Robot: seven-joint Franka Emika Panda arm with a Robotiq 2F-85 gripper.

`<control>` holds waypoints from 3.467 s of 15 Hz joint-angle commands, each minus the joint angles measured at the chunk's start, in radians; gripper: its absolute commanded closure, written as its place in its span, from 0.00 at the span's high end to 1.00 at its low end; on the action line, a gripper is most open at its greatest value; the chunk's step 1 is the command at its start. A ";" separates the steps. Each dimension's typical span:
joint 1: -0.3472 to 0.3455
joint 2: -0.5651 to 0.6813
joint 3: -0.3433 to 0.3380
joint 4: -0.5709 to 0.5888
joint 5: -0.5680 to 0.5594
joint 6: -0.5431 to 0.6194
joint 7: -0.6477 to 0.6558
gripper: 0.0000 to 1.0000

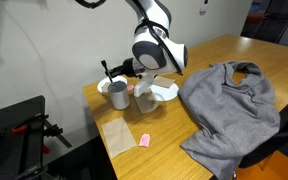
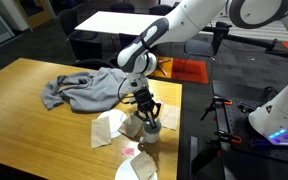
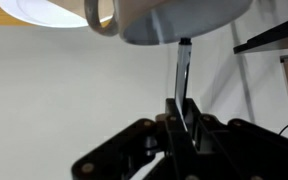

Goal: Pick up the object and put it in the cup

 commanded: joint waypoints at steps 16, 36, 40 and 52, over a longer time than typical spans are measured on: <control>0.028 0.001 -0.009 0.005 -0.158 0.055 0.069 0.89; 0.150 -0.369 0.009 -0.161 -0.314 0.131 0.209 1.00; 0.189 -0.487 0.007 -0.209 -0.381 0.140 0.293 1.00; 0.238 -0.599 0.019 -0.207 -0.483 0.121 0.453 1.00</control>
